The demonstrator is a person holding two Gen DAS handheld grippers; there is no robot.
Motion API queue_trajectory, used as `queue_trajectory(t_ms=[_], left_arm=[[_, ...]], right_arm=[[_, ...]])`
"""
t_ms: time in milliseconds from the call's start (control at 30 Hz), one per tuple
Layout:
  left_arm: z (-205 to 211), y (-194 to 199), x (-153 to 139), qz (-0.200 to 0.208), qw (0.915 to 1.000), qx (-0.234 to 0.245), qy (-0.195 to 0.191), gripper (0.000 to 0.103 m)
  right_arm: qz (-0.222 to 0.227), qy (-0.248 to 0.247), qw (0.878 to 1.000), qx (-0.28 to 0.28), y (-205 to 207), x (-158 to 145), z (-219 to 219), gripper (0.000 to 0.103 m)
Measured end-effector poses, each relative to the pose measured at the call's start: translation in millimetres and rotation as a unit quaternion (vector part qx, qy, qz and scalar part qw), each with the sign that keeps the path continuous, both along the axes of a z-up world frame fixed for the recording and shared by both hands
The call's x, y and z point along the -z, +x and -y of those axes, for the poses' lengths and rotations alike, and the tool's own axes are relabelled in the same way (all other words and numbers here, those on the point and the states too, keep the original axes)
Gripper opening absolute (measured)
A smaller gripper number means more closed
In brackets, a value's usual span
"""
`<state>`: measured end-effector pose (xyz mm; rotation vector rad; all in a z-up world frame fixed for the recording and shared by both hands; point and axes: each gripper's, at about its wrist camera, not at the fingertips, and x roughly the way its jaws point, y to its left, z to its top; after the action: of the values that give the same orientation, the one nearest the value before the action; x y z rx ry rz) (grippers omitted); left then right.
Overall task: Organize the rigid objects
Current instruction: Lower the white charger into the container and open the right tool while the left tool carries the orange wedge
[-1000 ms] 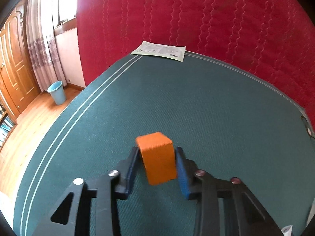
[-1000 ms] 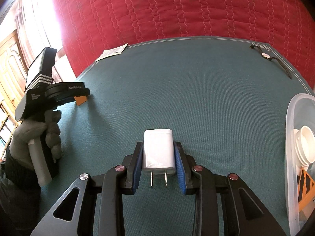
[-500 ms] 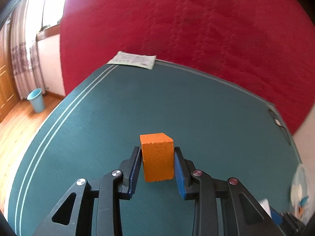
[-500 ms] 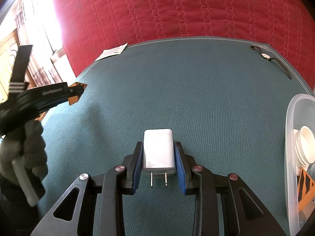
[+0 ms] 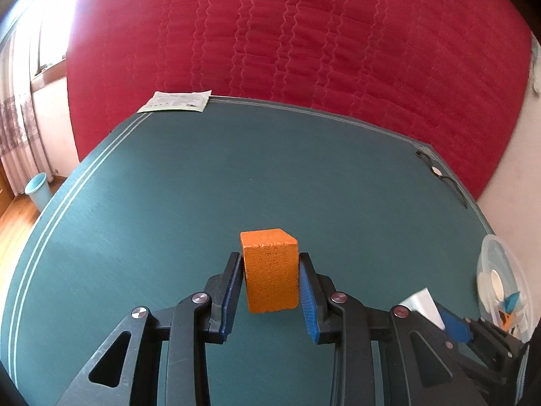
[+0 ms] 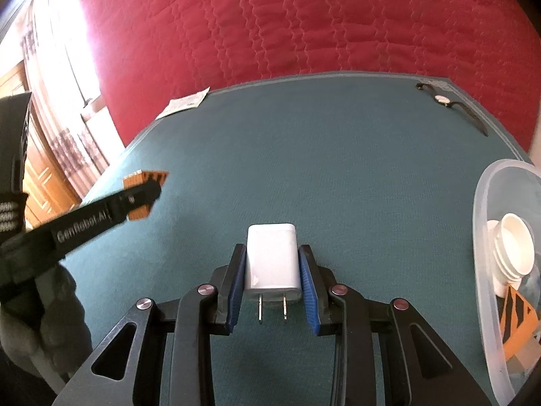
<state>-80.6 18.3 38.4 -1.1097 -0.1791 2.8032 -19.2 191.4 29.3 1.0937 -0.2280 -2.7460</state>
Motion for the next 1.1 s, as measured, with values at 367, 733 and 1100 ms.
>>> queue_trajectory(t_ms=[367, 733, 1100], left_arm=[[7, 20, 3, 0.002, 0.9992, -0.028, 0.030, 0.034], [-7, 33, 5, 0.001, 0.9997, -0.012, 0.021, 0.034], [-20, 46, 8, 0.000, 1.0000, 0.001, 0.009, 0.034]], right_arm=[[-0.040, 0.003, 0.999, 0.036, 13, -19, -14, 0.032], [-0.052, 0.016, 0.995, 0.086, 45, -36, -59, 0.032], [-0.064, 0.021, 0.982, 0.177, 69, -48, -139, 0.032]])
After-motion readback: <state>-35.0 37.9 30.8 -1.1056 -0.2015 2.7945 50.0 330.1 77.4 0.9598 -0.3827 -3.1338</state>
